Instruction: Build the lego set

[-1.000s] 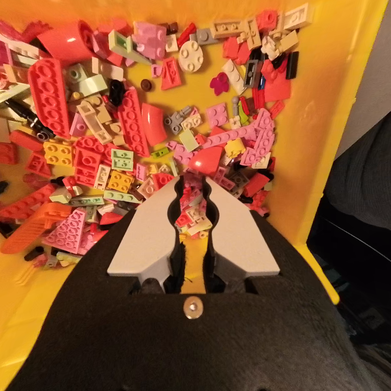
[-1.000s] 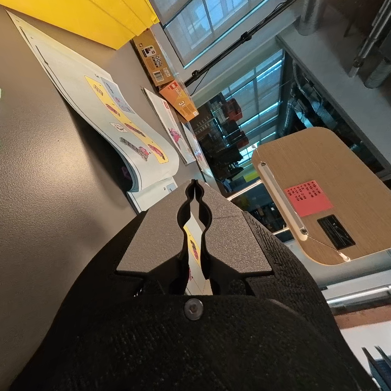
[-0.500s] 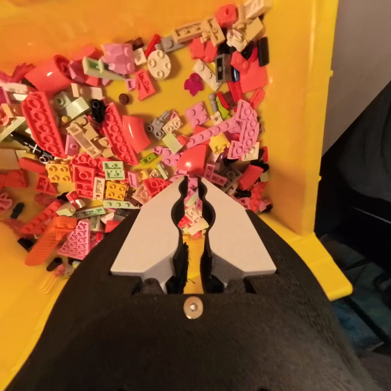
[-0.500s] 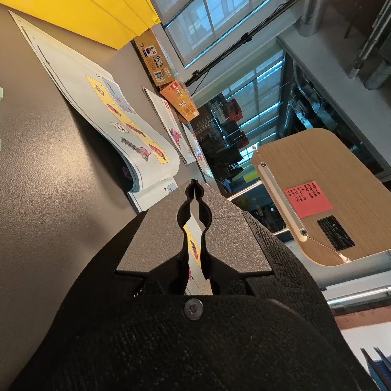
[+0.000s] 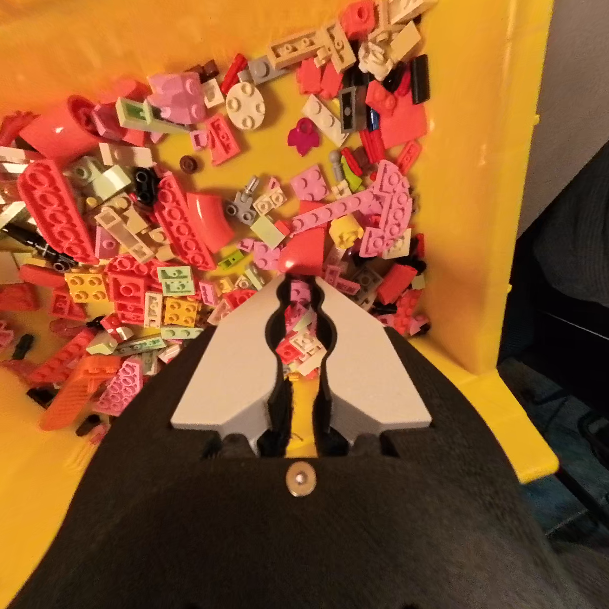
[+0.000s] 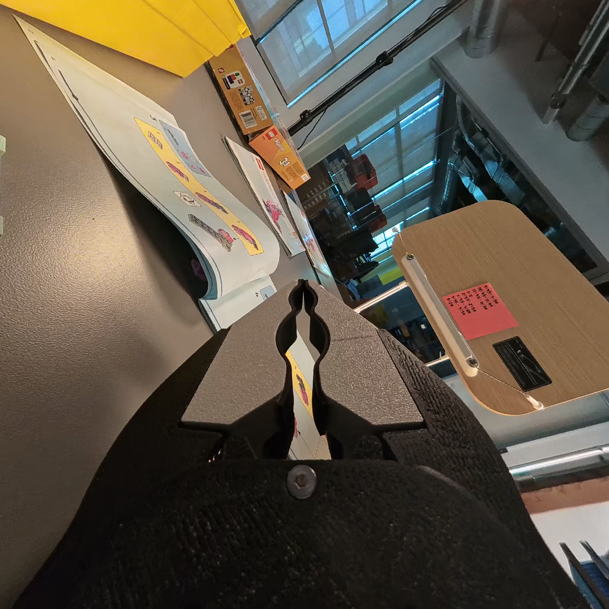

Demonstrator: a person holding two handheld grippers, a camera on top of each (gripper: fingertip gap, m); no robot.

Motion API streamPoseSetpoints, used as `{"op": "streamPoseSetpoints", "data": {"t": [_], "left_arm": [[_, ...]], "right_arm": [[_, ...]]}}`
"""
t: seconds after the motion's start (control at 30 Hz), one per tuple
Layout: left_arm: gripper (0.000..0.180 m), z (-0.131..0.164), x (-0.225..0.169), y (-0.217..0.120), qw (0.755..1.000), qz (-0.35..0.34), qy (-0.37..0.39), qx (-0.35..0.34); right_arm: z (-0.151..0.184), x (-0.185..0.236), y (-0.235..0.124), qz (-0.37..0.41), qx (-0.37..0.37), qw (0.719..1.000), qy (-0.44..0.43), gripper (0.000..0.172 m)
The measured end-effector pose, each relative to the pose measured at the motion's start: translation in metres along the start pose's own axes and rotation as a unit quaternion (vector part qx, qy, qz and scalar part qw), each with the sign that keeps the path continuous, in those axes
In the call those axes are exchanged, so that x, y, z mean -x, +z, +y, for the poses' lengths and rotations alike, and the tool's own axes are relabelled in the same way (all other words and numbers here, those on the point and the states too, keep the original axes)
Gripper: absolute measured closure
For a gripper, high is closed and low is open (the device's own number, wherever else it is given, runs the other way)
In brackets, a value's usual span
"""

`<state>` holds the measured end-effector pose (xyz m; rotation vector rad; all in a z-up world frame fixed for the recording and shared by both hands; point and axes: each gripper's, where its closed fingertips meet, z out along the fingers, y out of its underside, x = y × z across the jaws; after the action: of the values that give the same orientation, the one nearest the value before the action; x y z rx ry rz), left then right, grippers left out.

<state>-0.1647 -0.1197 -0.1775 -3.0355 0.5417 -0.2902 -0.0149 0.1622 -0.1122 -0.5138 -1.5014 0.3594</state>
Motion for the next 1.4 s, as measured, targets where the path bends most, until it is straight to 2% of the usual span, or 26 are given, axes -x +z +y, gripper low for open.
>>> {"op": "streamPoseSetpoints", "data": {"t": [0.2, 0.33, 0.47, 0.6, 0.73, 0.8, 0.9, 0.97, 1.07, 1.17, 1.2, 1.27, 1.4], "left_arm": [[0.172, 0.0, 0.003, -0.01, 1.0, -0.008, -0.001, -0.021], [0.172, -0.015, -0.004, -0.031, 0.995, 0.006, -0.005, -0.102], [0.173, -0.046, -0.02, -0.064, 0.976, 0.017, 0.004, -0.217], [0.172, -0.093, -0.043, -0.11, 0.937, -0.045, 0.012, -0.347], [0.172, -0.145, -0.103, -0.151, 0.872, -0.063, 0.048, -0.482], [0.173, -0.165, -0.132, -0.15, 0.85, -0.06, 0.062, -0.519], [0.173, -0.191, -0.156, -0.132, 0.826, -0.063, 0.057, -0.557], [0.174, -0.206, -0.173, -0.12, 0.81, 0.01, 0.031, -0.586], [0.174, -0.22, -0.182, -0.114, 0.774, 0.158, -0.044, -0.612], [0.174, -0.222, -0.18, -0.124, 0.708, 0.312, -0.119, -0.623], [0.174, -0.222, -0.179, -0.123, 0.699, 0.329, -0.128, -0.622], [0.174, -0.223, -0.174, -0.116, 0.706, 0.321, -0.139, -0.616], [0.174, -0.223, -0.175, -0.113, 0.704, 0.334, -0.142, -0.611]], "right_arm": [[-0.001, 0.0, 0.0, 0.0, -0.001, 1.0, -0.003, 0.172], [-0.001, 0.0, 0.0, 0.0, -0.001, 1.0, -0.001, 0.172], [-0.001, -0.002, 0.0, 0.003, -0.002, 1.0, 0.007, 0.172], [0.0, -0.004, 0.0, 0.006, -0.002, 1.0, 0.014, 0.172], [0.0, -0.004, 0.0, 0.006, -0.002, 1.0, 0.02, 0.172], [0.001, -0.005, 0.0, 0.007, -0.002, 1.0, 0.024, 0.172], [-0.004, -0.008, -0.002, 0.008, -0.013, 0.999, 0.032, 0.172], [-0.019, -0.01, -0.008, 0.012, -0.04, 0.999, 0.014, 0.172], [-0.063, -0.007, -0.023, 0.018, -0.121, 0.992, -0.033, 0.166], [-0.113, -0.001, -0.043, 0.016, -0.211, 0.977, -0.024, 0.155], [-0.128, 0.0, -0.05, 0.015, -0.24, 0.971, -0.007, 0.152], [-0.151, -0.004, -0.065, 0.023, -0.286, 0.958, 0.025, 0.148], [-0.162, -0.01, -0.073, 0.046, -0.298, 0.953, 0.035, 0.153]]}}
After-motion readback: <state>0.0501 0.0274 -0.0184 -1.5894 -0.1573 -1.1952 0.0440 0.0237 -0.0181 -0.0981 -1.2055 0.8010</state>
